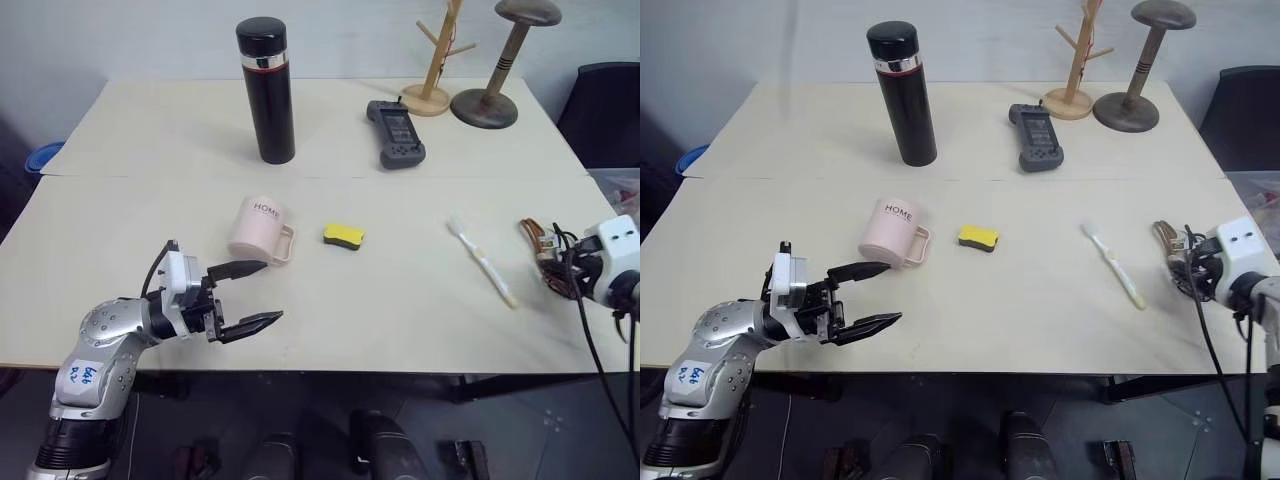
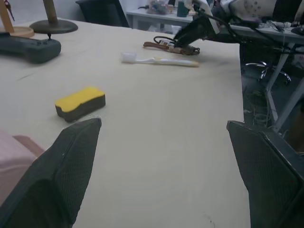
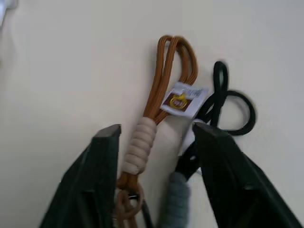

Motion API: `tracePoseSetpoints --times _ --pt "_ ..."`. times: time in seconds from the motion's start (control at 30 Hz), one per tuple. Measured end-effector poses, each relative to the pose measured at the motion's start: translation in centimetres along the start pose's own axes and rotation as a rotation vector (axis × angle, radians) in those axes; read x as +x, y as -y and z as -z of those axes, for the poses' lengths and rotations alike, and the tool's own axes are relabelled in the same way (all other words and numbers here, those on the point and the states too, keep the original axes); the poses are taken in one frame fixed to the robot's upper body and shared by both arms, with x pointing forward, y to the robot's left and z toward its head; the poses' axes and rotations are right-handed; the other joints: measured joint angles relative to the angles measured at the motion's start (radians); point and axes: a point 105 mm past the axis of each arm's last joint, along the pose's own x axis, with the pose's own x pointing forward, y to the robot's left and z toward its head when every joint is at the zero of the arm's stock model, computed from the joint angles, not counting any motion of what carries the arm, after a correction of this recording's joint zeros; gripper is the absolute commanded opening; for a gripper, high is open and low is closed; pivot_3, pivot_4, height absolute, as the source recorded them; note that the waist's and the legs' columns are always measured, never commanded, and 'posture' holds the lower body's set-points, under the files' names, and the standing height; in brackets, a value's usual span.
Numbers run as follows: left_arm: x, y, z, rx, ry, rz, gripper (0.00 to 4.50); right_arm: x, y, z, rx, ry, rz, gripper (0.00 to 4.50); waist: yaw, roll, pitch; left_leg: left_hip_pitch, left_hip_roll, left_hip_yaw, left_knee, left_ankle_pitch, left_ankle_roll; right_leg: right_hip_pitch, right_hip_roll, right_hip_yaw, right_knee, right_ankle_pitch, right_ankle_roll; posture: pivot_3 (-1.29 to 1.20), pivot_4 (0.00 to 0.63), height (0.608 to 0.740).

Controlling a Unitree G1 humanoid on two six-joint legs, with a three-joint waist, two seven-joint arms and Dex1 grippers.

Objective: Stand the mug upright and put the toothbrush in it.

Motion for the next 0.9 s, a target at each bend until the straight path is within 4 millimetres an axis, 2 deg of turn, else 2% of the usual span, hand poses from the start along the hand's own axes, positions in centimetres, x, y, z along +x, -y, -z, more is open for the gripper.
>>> tracePoseSetpoints --times 0.07,0.17,0.23,0.3,0.33,0.37,0.47,0.6,0.67,0.83,0.9 --pt "-0.9 -0.3 0.5 -0.019 -0.021 -0.022 4.50 -1.5 -0.2 -1.2 -0.035 0.105 -0.051 4.16 0.005 0.000 0.000 0.000 0.000 -0.001 0.000 0.000 0.000 0.000 0.000 -0.001 -0.001 0.000 0.000 0.00 0.150 0.740" --pt "-3.0 -1.4 1.5 -0.036 -0.047 -0.110 4.50 -3.8 -2.6 -3.1 -0.061 0.319 -0.194 4.16 0.008 0.000 0.000 0.000 0.001 -0.002 0.000 0.000 0.000 0.001 0.001 -0.002 -0.001 0.000 0.000 0.00 0.150 0.740" --pt "-4.6 -1.9 2.1 -0.043 -0.075 -0.171 4.50 -4.9 -5.0 -3.1 -0.066 0.377 -0.310 4.16 0.006 0.000 0.000 0.000 0.001 -0.002 0.000 0.000 0.000 0.001 0.001 -0.001 -0.001 0.000 0.000 0.00 0.150 0.740" --pt "-5.8 -2.1 2.7 -0.060 -0.097 -0.207 4.50 -5.2 -7.5 -3.1 -0.069 0.401 -0.417 4.16 0.003 0.000 0.000 0.001 0.001 -0.001 0.000 0.000 0.000 0.001 0.001 0.000 -0.001 0.000 0.000 0.00 0.150 0.740" --pt "-6.2 -2.0 2.9 -0.066 -0.107 -0.213 4.50 -4.9 -8.8 -3.6 -0.070 0.423 -0.458 4.34 0.000 0.000 0.000 0.001 0.001 -0.001 0.000 0.000 0.000 0.001 0.001 0.000 -0.001 0.000 0.000 0.00 0.150 0.740" --pt "-6.4 -1.9 2.9 -0.074 -0.114 -0.214 4.50 -4.4 -10.0 -4.2 -0.078 0.443 -0.489 4.50 -0.003 0.000 0.000 0.001 0.001 -0.001 0.000 0.000 0.000 0.001 0.000 0.000 -0.001 0.000 0.000 0.00 0.150 0.740" --pt "-6.7 -1.9 2.7 -0.087 -0.120 -0.207 4.50 -2.0 -13.0 -6.9 -0.094 0.499 -0.566 4.50 -0.007 0.000 0.000 0.003 0.001 -0.001 0.000 0.000 -0.001 0.001 0.000 0.001 -0.001 0.000 0.000 0.00 0.150 0.740" --pt "-6.6 -2.1 2.3 -0.075 -0.105 -0.217 4.50 0.9 -16.6 -9.4 -0.123 0.493 -0.666 4.50 0.000 0.000 0.000 0.000 0.001 -0.002 0.000 0.000 -0.001 0.000 0.000 -0.001 0.000 0.000 0.000 0.00 0.150 0.740" --pt "-6.3 -2.0 2.1 -0.074 -0.096 -0.225 4.50 3.4 -18.4 -10.4 -0.137 0.441 -0.708 4.50 -0.004 -0.001 0.000 0.000 0.000 -0.002 0.001 0.000 -0.001 0.000 0.000 -0.001 0.000 0.000 0.000 0.00 0.150 0.740" --pt "-5.0 -1.3 1.5 -0.052 -0.071 -0.199 4.50 8.6 -21.9 -10.7 -0.162 0.319 -0.745 4.50 -0.005 -0.001 0.000 -0.001 0.000 -0.003 0.001 0.000 -0.001 0.000 0.000 -0.003 0.000 0.000 0.000 0.00 0.150 0.740" --pt "-4.7 -1.2 1.3 -0.048 -0.069 -0.193 4.50 10.1 -23.2 -10.6 -0.160 0.278 -0.776 4.11 -0.008 -0.001 0.000 -0.001 0.000 -0.003 0.001 0.000 -0.001 0.000 0.000 -0.003 0.000 0.000 0.000 0.00 0.150 0.740"
